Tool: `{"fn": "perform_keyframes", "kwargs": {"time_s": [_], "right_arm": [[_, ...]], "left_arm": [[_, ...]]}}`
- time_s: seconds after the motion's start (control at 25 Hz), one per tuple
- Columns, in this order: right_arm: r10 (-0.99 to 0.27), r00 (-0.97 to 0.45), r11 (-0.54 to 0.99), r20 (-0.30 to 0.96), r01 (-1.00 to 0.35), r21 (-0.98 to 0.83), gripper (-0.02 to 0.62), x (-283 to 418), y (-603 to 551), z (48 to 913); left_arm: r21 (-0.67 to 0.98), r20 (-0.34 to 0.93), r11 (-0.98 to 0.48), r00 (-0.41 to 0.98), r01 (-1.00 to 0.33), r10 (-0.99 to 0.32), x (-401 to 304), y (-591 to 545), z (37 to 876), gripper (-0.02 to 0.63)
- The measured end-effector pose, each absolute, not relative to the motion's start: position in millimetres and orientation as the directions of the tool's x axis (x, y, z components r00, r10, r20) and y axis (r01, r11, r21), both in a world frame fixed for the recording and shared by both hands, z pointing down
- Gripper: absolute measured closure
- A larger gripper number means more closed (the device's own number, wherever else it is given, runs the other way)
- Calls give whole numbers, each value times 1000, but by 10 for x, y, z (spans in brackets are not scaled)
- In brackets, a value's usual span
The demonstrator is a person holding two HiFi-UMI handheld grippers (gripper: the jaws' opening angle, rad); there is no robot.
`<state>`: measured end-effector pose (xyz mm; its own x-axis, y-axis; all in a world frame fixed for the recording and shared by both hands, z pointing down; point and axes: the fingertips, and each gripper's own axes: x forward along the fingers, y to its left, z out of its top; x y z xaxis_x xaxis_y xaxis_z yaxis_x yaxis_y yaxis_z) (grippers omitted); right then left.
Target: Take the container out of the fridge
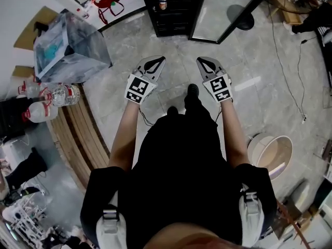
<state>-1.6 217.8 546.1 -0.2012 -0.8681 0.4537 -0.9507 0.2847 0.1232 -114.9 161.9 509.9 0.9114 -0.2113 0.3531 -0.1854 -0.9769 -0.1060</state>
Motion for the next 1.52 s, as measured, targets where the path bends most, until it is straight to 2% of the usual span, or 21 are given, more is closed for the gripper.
{"fn": "perform_keyframes", "kwargs": {"time_s": [0.84,1.08,1.52], "right_arm": [[-813,-354,434,462,-898,75,597,1074,1322,5628],[-800,-387,469,457,-880,75,597,1318,1127,5679],[-796,-386,468,466,-881,68,597,1439,863,5696]], "left_arm": [[-122,373,-936,859,-330,-352,-60,942,5083,588],[-153,337,-906,840,-396,-424,160,744,5008,588],[-139,343,-901,834,-411,-433,182,477,5045,588]]}}
